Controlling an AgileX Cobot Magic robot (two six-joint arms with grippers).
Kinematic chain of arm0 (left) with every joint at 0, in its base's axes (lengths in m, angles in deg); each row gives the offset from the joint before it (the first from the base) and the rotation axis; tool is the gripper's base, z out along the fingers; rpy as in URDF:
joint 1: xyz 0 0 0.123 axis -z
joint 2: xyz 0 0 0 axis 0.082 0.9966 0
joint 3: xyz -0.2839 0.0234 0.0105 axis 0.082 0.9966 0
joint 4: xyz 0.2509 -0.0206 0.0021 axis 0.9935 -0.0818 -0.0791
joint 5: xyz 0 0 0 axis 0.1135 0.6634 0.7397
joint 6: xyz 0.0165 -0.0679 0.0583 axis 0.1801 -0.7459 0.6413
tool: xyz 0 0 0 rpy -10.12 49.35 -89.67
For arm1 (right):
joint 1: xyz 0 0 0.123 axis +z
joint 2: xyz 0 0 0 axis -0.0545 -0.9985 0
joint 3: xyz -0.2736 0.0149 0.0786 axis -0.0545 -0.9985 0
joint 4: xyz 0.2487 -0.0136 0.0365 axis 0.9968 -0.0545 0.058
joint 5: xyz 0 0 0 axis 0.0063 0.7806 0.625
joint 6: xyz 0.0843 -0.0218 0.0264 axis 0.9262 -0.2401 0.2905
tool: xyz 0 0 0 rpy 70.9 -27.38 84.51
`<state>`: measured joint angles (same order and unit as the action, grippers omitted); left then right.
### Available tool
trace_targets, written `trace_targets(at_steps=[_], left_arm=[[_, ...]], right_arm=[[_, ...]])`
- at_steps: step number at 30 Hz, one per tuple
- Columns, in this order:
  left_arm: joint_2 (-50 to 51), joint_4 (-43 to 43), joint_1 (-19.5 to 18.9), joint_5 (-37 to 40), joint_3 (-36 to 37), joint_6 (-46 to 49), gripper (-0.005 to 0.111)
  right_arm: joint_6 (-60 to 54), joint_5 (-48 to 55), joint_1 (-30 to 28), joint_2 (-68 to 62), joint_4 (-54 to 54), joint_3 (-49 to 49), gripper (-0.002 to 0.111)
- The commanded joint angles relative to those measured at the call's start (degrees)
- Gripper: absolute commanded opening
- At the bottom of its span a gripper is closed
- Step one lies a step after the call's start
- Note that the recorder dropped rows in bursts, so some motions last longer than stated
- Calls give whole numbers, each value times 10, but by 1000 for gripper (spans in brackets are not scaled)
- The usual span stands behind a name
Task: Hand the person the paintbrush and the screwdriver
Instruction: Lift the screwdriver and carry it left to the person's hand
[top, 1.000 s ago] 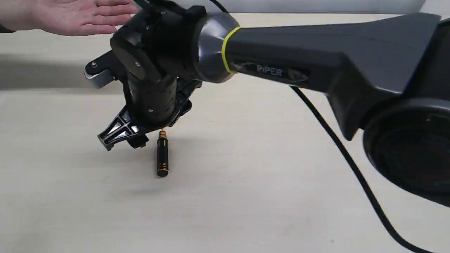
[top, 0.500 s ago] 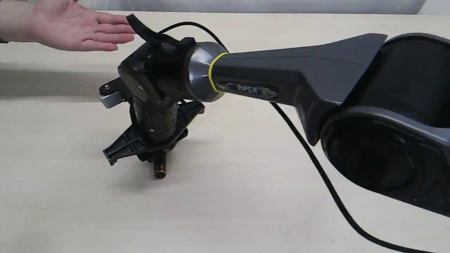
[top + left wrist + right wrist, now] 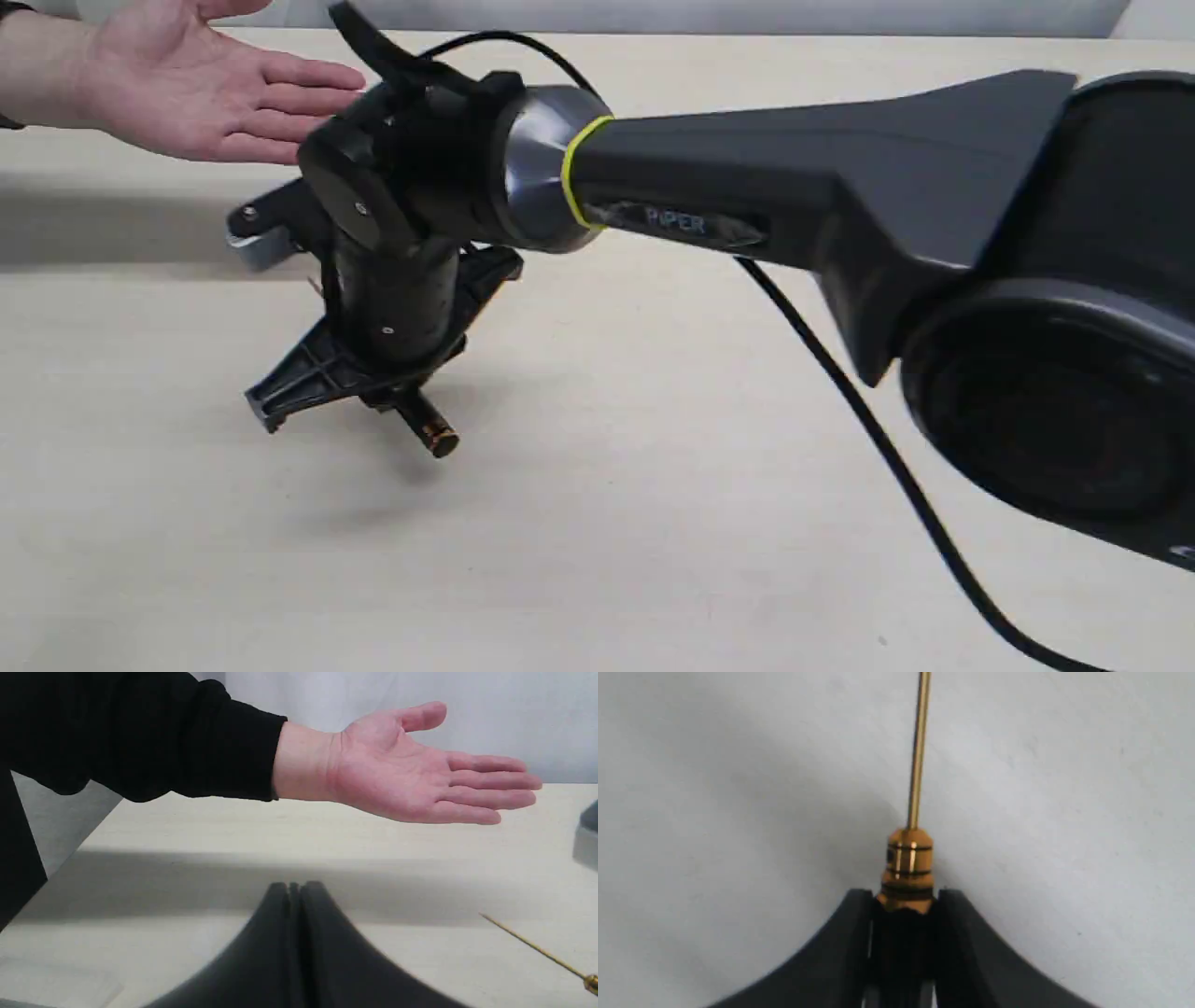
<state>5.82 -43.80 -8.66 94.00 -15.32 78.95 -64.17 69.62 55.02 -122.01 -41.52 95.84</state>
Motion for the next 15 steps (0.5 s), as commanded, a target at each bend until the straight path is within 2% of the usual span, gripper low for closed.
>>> trace_targets(at_steps=[1, 7, 15], left_arm=[[-1, -2, 3, -6, 1, -1, 0], [-1, 0, 3, -7, 1, -1, 0], [-1, 0, 3, -6, 1, -1, 0]], right_arm=[[-39, -8, 30, 62, 19, 0, 5], [-51, -75, 56, 147, 10, 5, 5], [-56, -113, 5, 137, 6, 67, 5]])
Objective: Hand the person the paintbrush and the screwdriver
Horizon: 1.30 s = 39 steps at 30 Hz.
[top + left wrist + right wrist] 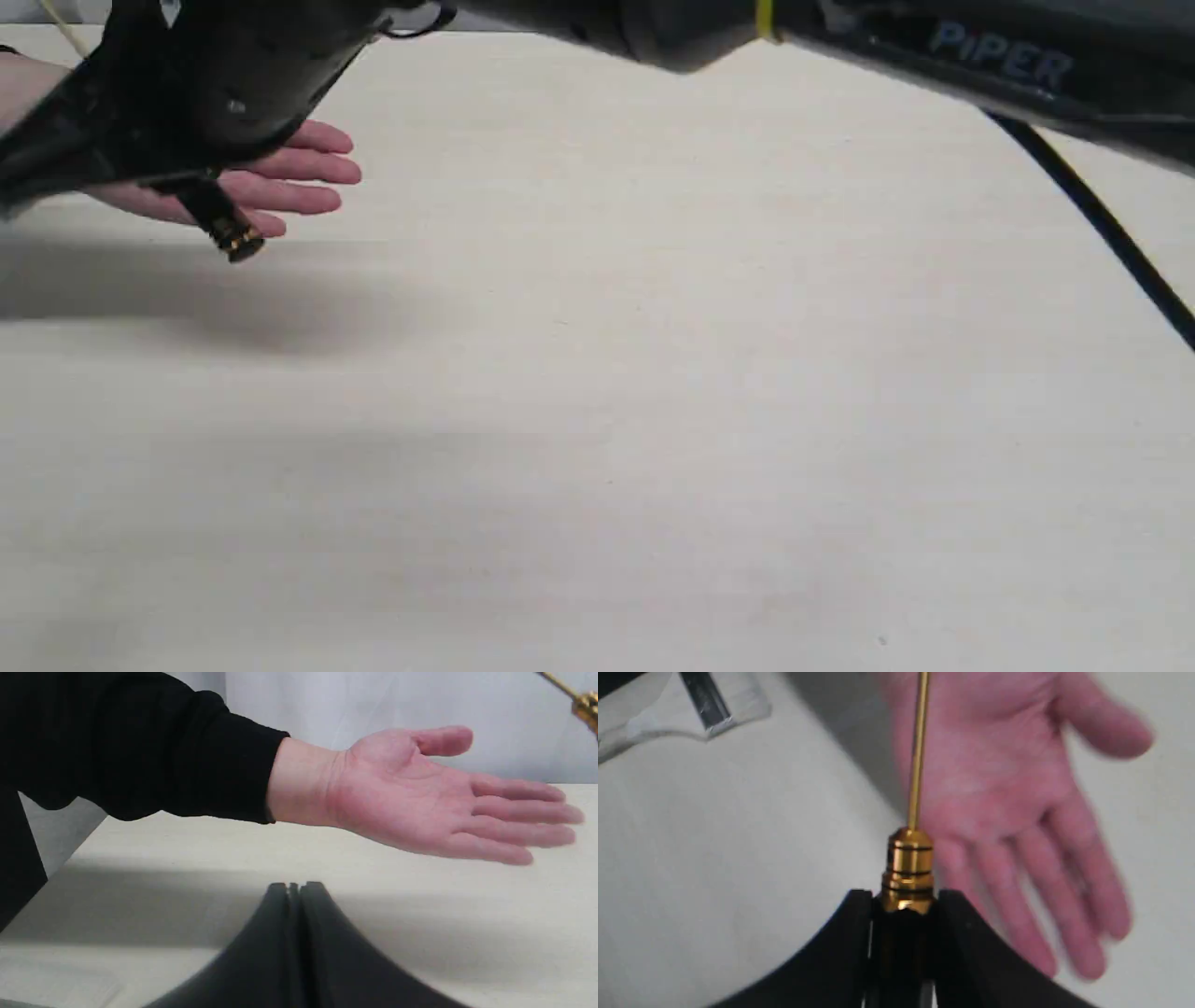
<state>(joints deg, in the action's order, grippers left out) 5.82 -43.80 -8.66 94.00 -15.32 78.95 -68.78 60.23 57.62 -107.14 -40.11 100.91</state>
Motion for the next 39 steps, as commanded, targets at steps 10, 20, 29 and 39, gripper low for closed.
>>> trace_targets(at_steps=[10, 20, 29, 39], left_arm=[[-1, 0, 3, -6, 1, -1, 0], [-1, 0, 3, -6, 1, -1, 0], [-1, -3, 3, -6, 1, -1, 0], [-1, -3, 3, -6, 1, -1, 0]], right_arm=[[-36, -48, -40, -96, -4, 45, 33], [-34, -41, -40, -71, -39, 45, 14], [-8, -32, -94, 49, -53, 5, 5], [-9, -68, -151, 276, -81, -206, 5]])
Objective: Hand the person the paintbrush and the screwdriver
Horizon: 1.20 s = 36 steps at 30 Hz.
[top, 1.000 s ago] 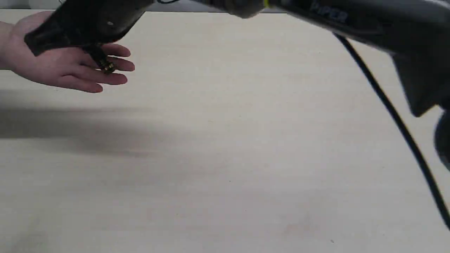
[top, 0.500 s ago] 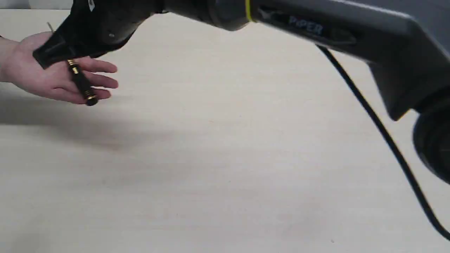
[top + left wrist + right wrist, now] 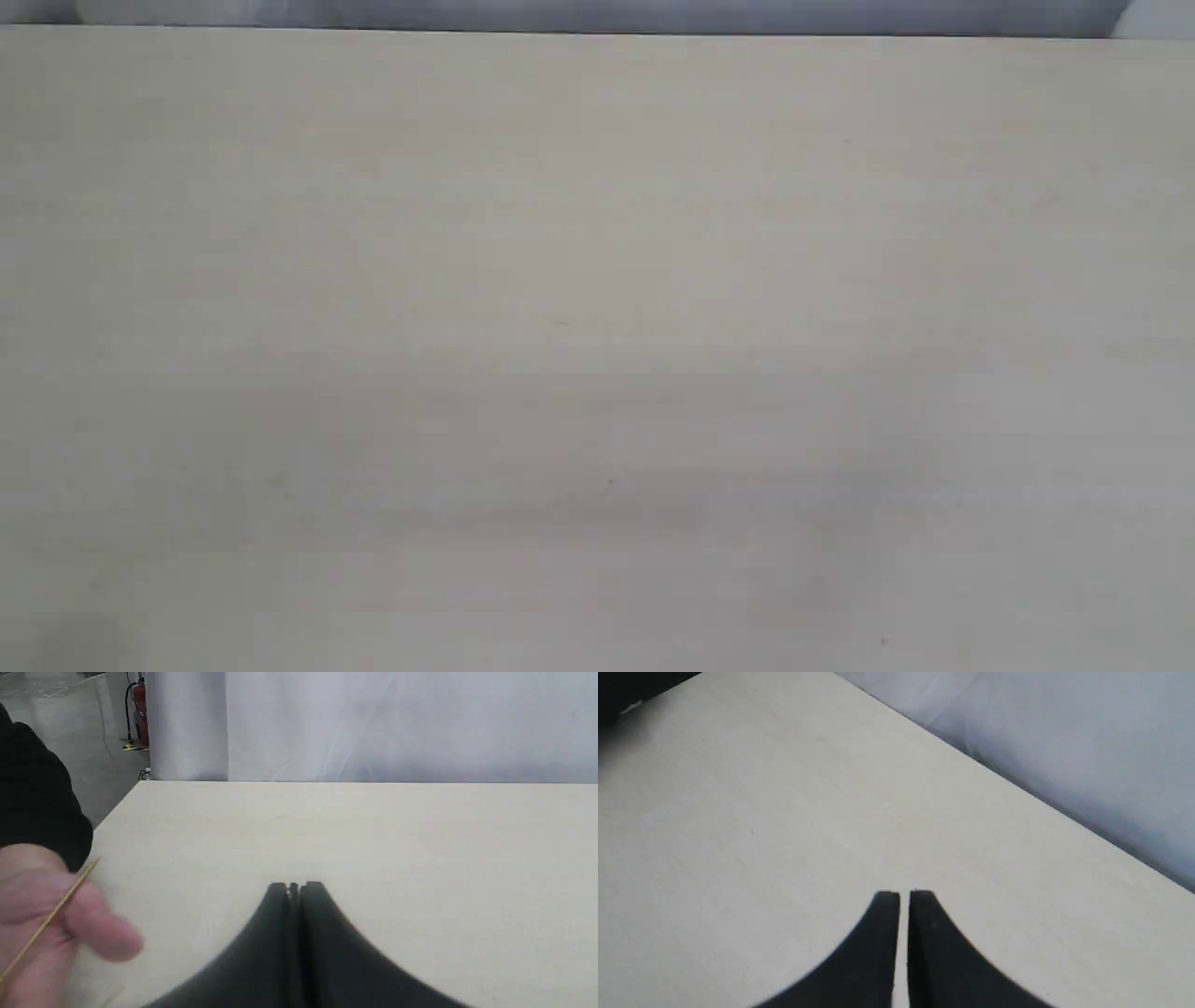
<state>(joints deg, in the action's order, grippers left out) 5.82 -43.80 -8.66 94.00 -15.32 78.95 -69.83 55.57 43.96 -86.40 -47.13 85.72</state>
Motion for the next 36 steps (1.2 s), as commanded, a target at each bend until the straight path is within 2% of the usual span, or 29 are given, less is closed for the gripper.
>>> trace_targets(at_steps=[1, 8, 19, 23, 25, 27, 31, 34, 36], left_arm=[[-1, -3, 3, -6, 1, -1, 0], [-1, -3, 3, -6, 1, -1, 0], [-1, -1, 3, -6, 1, -1, 0], [-1, -1, 3, -6, 1, -1, 0], [-1, -1, 3, -6, 1, -1, 0], [-1, -1, 3, -6, 1, -1, 0], [-1, -1, 3, -6, 1, -1, 0], [-1, -1, 3, -6, 1, -1, 0], [-1, -1, 3, -6, 1, -1, 0]], right_arm=[[2, -25, -17, 89, -11, -72, 5], [4, -30, -24, 268, -33, -218, 5], [21, 6, -24, 458, -48, -266, 5], [22, -12, -24, 492, -94, -324, 5], [28, -60, -32, 520, -120, -381, 5], [31, -134, -76, 561, -115, -445, 5], [46, -275, -210, 633, -88, -587, 5], [46, -340, -297, 688, -66, -684, 5], [46, -349, -342, 731, -56, -744, 5]])
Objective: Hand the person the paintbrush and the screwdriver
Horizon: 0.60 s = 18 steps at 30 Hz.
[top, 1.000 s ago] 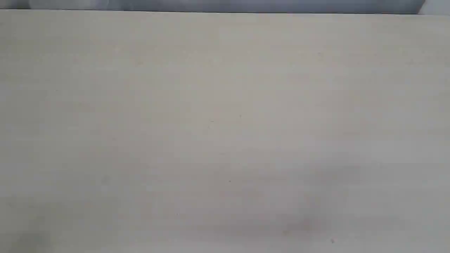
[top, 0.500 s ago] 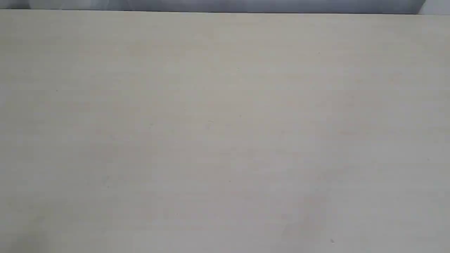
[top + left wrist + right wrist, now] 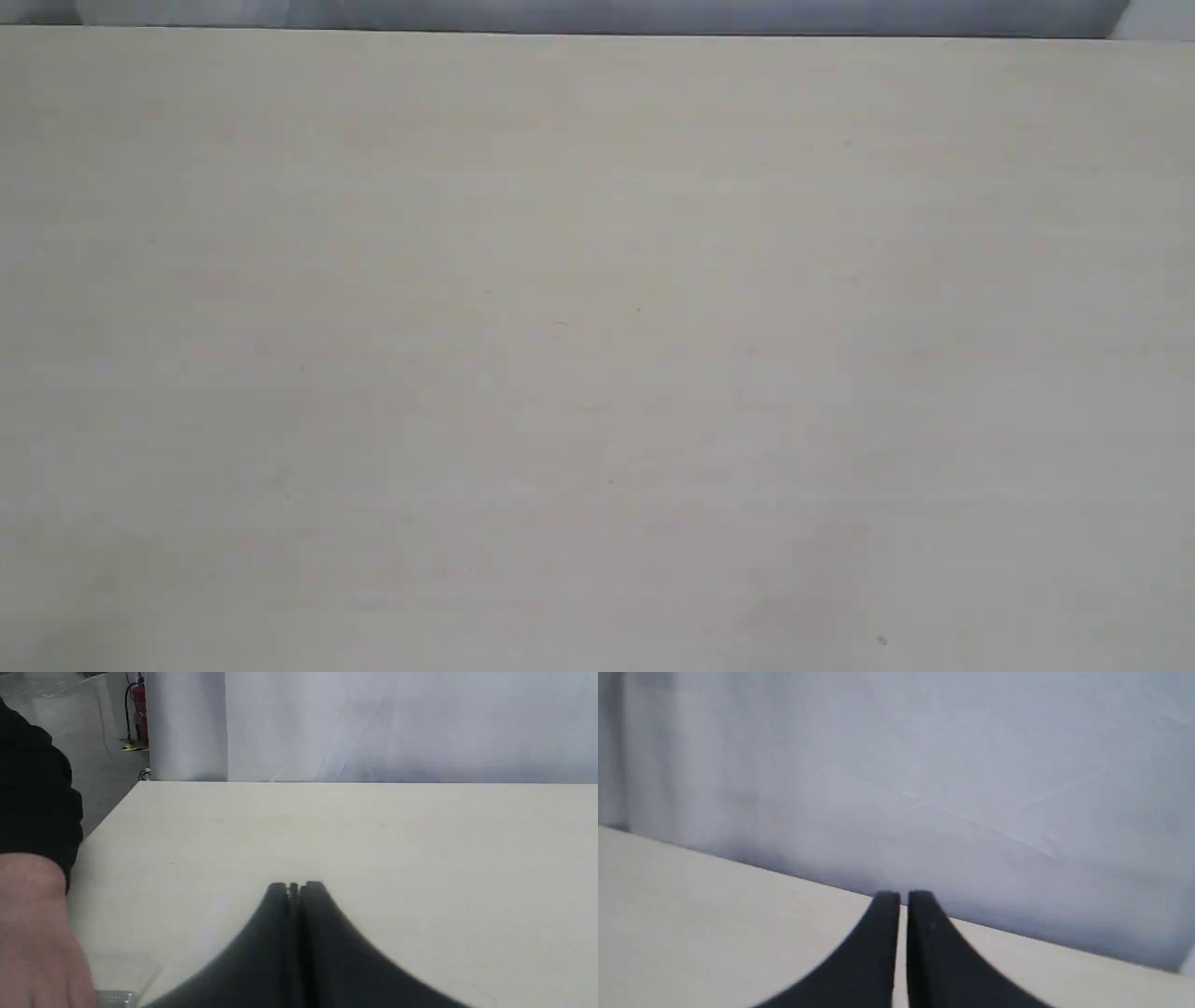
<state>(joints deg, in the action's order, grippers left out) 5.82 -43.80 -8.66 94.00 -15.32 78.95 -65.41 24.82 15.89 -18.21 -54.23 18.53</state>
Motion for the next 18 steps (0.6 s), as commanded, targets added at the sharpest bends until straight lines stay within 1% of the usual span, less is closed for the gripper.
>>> trace_targets(at_steps=[1, 6, 9, 18], left_arm=[[-1, -1, 3, -6, 1, -1, 0], [-1, -2, 3, -6, 1, -1, 0], [-1, -3, 3, -5, 1, -1, 0], [-1, -3, 3, -6, 1, -1, 0]], right_arm=[[2, -43, -80, 68, 18, -93, 5], [2, -44, -143, 169, 20, -199, 5], [2, -44, -156, 200, 20, -238, 5], [2, -35, -156, 235, 21, -251, 5]])
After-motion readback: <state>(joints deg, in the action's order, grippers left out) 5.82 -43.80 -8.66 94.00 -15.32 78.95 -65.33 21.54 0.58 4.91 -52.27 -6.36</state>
